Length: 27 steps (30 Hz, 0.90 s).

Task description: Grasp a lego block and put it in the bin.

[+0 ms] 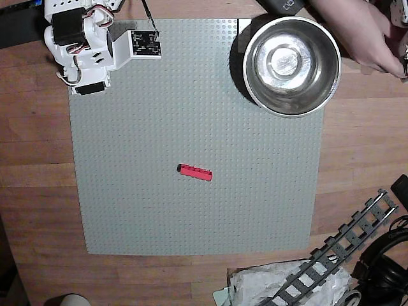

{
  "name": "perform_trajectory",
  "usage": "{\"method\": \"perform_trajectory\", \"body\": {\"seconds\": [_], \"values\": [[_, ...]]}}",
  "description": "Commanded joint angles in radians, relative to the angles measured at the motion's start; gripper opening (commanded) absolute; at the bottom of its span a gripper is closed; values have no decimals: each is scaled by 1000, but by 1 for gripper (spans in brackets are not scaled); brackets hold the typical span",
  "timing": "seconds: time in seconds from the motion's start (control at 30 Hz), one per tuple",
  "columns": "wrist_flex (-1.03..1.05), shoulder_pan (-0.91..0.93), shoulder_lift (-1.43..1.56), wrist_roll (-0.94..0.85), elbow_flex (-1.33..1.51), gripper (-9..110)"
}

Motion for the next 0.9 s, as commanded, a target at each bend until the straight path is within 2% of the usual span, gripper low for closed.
{"method": "perform_trajectory", "body": {"seconds": [0.0, 0.3, 0.63, 0.87], "values": [[2, -15, 20, -2, -2, 0], [-155, -37, 20, 9, 37, 0], [-428, -149, 12, 63, 8, 13], [-552, -156, -149, 138, -117, 14]]}}
